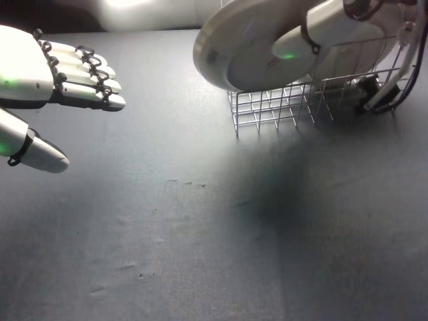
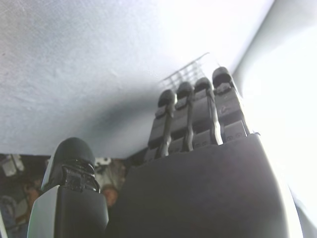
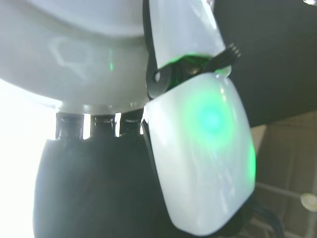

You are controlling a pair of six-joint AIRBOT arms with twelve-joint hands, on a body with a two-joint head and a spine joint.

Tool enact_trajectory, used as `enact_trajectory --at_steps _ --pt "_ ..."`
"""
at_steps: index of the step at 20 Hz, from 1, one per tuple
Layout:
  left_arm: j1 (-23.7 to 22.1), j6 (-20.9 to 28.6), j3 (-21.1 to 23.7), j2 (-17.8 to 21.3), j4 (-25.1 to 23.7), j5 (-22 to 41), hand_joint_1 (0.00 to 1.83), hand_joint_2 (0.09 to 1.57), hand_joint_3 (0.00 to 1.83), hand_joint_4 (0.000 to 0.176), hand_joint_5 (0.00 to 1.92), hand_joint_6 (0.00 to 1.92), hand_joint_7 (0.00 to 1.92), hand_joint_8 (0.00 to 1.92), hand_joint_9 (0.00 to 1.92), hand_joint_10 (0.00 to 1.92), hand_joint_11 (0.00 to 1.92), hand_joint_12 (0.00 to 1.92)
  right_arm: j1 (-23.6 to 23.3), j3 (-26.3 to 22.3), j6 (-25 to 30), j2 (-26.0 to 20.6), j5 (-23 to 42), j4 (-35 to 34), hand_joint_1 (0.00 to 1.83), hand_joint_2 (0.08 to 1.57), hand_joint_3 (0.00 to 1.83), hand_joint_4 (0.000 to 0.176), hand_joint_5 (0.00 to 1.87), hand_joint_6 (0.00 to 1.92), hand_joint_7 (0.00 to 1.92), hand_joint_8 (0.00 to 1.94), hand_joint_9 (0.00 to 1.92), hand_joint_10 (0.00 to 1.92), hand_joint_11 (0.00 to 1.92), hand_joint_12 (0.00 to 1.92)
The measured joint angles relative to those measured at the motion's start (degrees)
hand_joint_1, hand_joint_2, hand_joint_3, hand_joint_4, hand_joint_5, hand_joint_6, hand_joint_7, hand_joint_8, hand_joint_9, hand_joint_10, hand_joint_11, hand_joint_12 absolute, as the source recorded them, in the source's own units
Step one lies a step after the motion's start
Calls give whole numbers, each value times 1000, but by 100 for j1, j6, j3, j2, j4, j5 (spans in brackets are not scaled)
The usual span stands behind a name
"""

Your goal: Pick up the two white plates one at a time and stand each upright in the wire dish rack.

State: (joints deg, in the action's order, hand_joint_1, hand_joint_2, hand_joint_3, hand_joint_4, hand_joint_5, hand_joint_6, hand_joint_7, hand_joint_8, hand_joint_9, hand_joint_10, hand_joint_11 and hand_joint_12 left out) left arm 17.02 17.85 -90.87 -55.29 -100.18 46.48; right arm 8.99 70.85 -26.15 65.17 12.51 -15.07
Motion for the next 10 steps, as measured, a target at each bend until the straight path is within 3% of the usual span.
enact_trajectory --at_steps 7,8,9,10 --pt "0 -2 0 0 0 -2 0 1194 3 0 81 6 63 9 30 9 8 4 492 173 -33 4 157 -17 1497 1053 0 0 1008 843 1133 602 1073 804 904 1435" --pt "0 -2 0 0 2 -2 0 1195 3 0 80 5 57 6 22 5 4 2 560 186 -37 4 184 -13 1411 1058 4 0 1005 906 1124 660 1054 934 900 1125" --pt "0 -2 0 0 0 -2 0 1187 0 0 82 5 52 3 17 2 8 4 625 192 -52 7 186 -11 1394 1063 0 0 1002 928 1120 675 1044 969 926 1011" --pt "0 0 0 0 2 -2 0 1181 0 0 73 1 39 0 5 0 1 0 684 201 -46 7 190 11 1474 1065 0 0 986 902 1107 657 1039 880 886 1374"
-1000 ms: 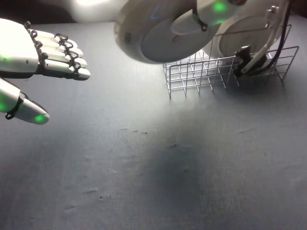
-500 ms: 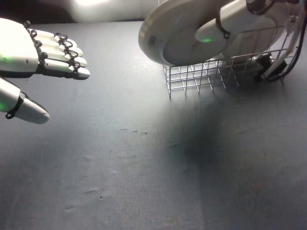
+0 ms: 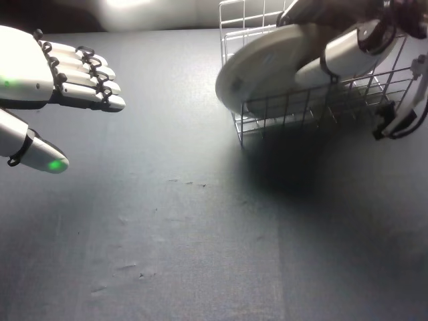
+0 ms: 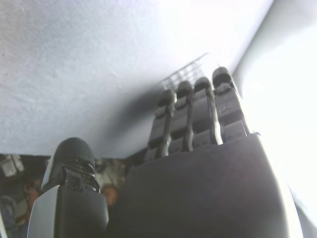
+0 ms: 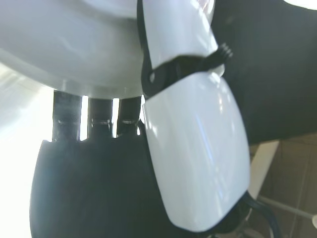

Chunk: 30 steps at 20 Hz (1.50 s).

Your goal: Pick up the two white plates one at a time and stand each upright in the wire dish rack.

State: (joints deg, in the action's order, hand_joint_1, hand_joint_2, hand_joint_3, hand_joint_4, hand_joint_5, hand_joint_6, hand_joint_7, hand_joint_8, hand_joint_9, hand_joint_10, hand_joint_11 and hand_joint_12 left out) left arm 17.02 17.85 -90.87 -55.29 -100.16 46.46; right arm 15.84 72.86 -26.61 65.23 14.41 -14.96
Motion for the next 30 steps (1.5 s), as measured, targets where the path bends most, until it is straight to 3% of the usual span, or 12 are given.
enact_trajectory --at_steps 2,3,4,5,7,8,9,11,16,21,28,30 --pt "0 -2 -7 0 -4 -2 0 1183 0 0 62 0 33 0 3 1 1 0 22 2 20 -2 55 116 1496 1050 0 0 1016 839 1142 576 1073 800 916 1419" --pt "0 -2 -7 0 2 -2 0 1186 0 0 80 8 57 11 27 10 11 5 66 2 20 -2 142 146 1413 1050 4 0 1031 875 1148 617 1060 912 908 1113" --pt "0 -2 -7 0 2 -2 0 1183 0 0 84 9 65 13 34 12 14 7 85 2 22 -2 170 144 1395 1060 0 0 1017 906 1128 669 1038 968 919 1006" --pt "0 -2 -7 0 -2 -4 0 1184 0 0 101 15 69 13 32 11 13 6 85 2 20 -2 175 149 1376 1109 7 0 884 1084 1020 857 936 1153 817 1008" --pt "0 -2 -7 0 -2 -7 0 1183 0 0 77 3 44 3 7 3 0 0 85 0 17 -7 144 245 1359 1169 3 0 711 1292 922 1014 853 1321 694 1055" --pt "0 -2 -7 0 -2 -9 0 1187 0 0 87 7 52 6 23 9 6 3 85 2 15 -7 136 282 1278 1105 0 0 702 593 853 527 827 681 659 1031" --pt "0 -2 -7 0 -2 -9 0 1186 0 0 83 5 48 4 15 5 0 0 85 0 17 -15 131 319 1250 1094 0 0 750 251 890 211 857 345 610 998" --pt "0 -2 -7 0 -2 -13 0 1175 0 0 74 0 52 5 23 7 5 2 81 0 15 -31 118 365 1248 1093 0 0 781 39 918 23 909 93 566 968" --pt "0 -4 -17 0 -2 -24 0 1188 2 0 72 0 36 1 3 0 0 0 -127 -15 20 -94 90 538 1252 1079 0 0 790 15 881 2 894 31 480 990" --pt "0 -4 -17 0 2 -17 0 1183 0 0 72 12 40 9 5 2 0 0 -299 -313 15 -317 208 833 1164 1105 0 0 624 0 641 0 627 0 175 1134" --pt "2 -4 2 0 20 310 0 1178 0 0 47 1 26 2 3 1 1 0 -448 -422 22 -376 1038 2833 1147 1059 0 0 524 2 534 0 523 0 109 1118" --pt "52 7 31 13 260 483 0 1182 0 0 28 0 4 0 0 0 0 0 -448 -433 44 -404 1338 3429 1127 1056 0 0 530 4 562 10 548 11 120 1119"
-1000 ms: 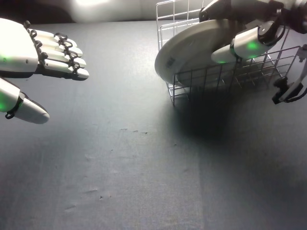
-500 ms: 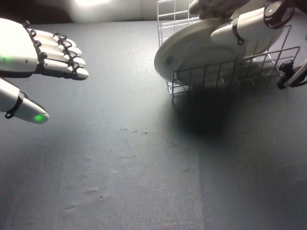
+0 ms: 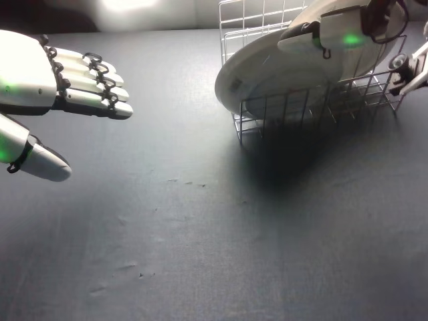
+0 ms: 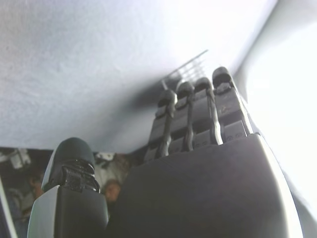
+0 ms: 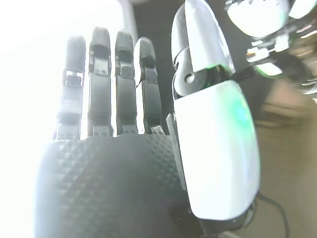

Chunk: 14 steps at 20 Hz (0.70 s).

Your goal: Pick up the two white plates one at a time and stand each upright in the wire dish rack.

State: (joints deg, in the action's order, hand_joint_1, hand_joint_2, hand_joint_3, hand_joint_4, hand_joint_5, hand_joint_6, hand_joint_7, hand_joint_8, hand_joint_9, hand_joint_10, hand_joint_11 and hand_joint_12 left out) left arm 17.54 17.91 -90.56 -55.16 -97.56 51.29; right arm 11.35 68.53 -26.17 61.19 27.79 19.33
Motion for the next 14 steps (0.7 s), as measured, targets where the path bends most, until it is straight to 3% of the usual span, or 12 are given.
enact_trajectory --at_steps 1,4,6,8,10,11,12,13,14 --pt "24 20 50 46 109 92 0 1188 2 0 30 2 1 0 0 0 0 0 0 -2 0 -20 225 459 1125 1051 0 0 491 0 519 0 518 1 107 1114" --pt "24 15 197 118 131 232 0 1189 2 0 54 9 34 11 11 3 2 1 7 -190 -2 -131 581 815 1083 1057 0 0 484 0 496 0 475 0 41 1152" --pt "24 17 350 162 162 273 0 1190 2 0 57 9 33 8 4 0 0 0 37 -236 31 -160 1016 1451 1053 1073 5 0 468 1 490 1 450 0 6 1122" --pt "24 7 588 304 251 273 0 1181 0 0 22 0 1 0 0 0 0 0 177 -238 37 -170 1488 2153 915 1108 5 0 402 0 441 0 385 0 0 989" --pt "24 -203 831 452 236 254 0 1180 0 0 18 0 0 0 0 0 0 0 205 -271 31 -186 1749 2590 901 1110 4 0 401 0 425 0 362 0 0 962" --pt "11 -225 914 501 175 258 0 1180 0 0 17 0 0 0 0 0 0 0 205 -280 31 -197 1899 2745 876 1115 4 0 392 0 400 0 329 0 0 915" --pt "11 -258 1027 546 90 245 0 1179 0 0 23 2 4 2 0 0 0 0 205 -293 -7 -238 2122 2940 910 1103 0 0 380 0 356 2 276 3 0 744" --pt "11 -262 1097 584 24 247 0 1178 0 0 34 7 13 5 0 0 0 0 205 -332 -55 -267 2253 3077 937 1086 0 0 392 4 370 5 293 10 0 758" --pt "4 -269 1132 605 -26 249 0 1176 0 0 25 3 10 3 0 0 0 0 216 -374 -79 -280 2306 3128 800 1144 13 0 314 0 309 0 244 2 0 664"
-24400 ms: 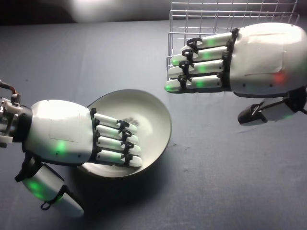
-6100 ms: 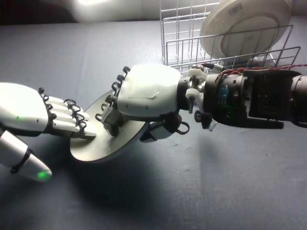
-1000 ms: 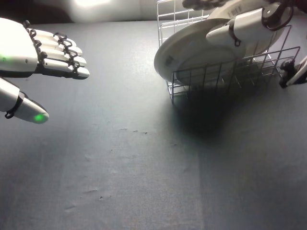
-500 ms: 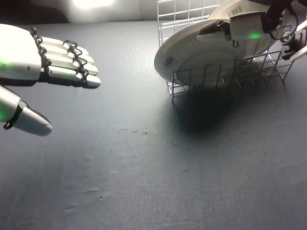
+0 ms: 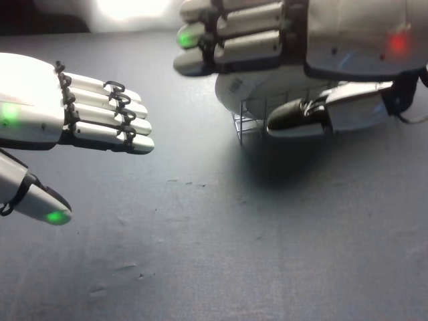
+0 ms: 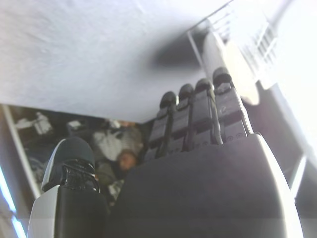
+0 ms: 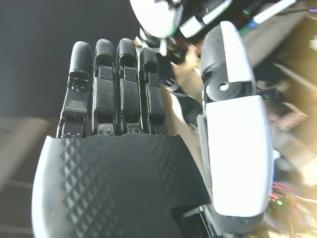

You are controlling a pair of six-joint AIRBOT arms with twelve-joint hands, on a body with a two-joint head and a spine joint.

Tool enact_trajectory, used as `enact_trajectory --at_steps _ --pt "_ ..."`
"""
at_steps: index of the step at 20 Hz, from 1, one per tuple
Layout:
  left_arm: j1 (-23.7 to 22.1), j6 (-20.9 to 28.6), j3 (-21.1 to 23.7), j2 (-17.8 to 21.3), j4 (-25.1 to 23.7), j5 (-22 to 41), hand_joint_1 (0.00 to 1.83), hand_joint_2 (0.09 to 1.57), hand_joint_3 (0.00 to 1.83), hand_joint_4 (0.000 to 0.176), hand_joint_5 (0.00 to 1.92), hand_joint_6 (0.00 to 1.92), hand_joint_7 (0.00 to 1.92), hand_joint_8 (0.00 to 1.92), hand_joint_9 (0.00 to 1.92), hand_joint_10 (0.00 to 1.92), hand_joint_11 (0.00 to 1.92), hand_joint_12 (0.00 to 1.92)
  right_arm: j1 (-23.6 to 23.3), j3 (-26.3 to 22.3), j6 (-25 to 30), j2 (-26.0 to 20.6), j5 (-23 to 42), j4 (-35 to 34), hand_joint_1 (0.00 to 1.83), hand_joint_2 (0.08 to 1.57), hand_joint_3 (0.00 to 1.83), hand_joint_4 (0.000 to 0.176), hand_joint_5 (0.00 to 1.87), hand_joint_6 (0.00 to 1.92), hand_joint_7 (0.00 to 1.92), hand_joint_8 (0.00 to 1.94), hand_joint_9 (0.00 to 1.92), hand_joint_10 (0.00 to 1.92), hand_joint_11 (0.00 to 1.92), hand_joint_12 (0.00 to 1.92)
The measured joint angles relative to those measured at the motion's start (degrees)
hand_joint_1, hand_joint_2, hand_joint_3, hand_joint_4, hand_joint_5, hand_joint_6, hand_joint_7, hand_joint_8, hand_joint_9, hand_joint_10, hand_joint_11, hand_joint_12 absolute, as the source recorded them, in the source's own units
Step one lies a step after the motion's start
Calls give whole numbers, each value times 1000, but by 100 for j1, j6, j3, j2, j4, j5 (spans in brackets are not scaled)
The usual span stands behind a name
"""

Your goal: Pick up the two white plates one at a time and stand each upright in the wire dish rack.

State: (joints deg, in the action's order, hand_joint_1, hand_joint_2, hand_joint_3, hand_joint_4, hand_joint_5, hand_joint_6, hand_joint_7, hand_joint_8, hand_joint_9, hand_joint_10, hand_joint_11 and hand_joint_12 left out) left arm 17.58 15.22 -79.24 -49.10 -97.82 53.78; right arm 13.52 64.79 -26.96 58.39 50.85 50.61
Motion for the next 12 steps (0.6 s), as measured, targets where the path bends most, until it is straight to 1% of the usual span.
enact_trajectory --at_steps 1,2,4,5,7,8,9,10,12 --pt "-22 -4 0 4 -70 7 0 1176 0 0 25 3 10 3 0 0 0 0 0 -42 -2 -17 24 55 800 1144 13 0 314 0 309 0 244 2 0 664" --pt "-90 -20 -2 4 -236 4 0 1173 0 0 35 6 19 6 0 0 0 0 0 -101 -9 -61 39 107 871 1126 0 0 309 3 305 3 240 4 0 637" --pt "-111 -17 -15 11 -275 -11 0 1173 0 0 55 13 30 10 0 0 0 0 0 -175 -15 -138 72 103 890 1118 0 0 317 4 297 0 226 1 0 614" --pt "-111 -17 -13 46 -310 4 0 1184 1 0 29 1 2 0 0 0 0 0 2 -199 -15 -175 79 85 891 1115 0 0 296 0 268 1 203 0 0 571" --pt "-109 -20 -9 81 -435 17 0 1182 0 0 54 11 7 3 0 0 0 0 39 -199 -24 -260 92 92 847 1134 5 0 275 0 246 0 191 0 0 532" --pt "-109 -20 -7 81 -487 22 0 1177 0 0 47 7 1 0 0 0 0 0 66 -197 -31 -299 76 105 789 1161 10 0 215 0 198 0 151 0 0 439" --pt "-98 -24 4 81 -485 31 0 1178 0 0 35 2 0 0 0 0 0 0 74 -197 -37 -323 50 107 849 1132 0 0 244 11 223 8 170 8 0 490" --pt "-101 -24 44 94 -483 20 0 1178 0 0 31 0 0 0 0 0 0 0 103 -199 -42 -343 55 85 899 1104 0 0 244 7 218 3 166 5 0 481" --pt "-118 -22 81 116 -461 74 0 1173 0 0 25 0 0 0 0 0 0 0 103 -199 -46 -393 59 201 900 1092 0 0 232 1 205 1 155 1 0 454"
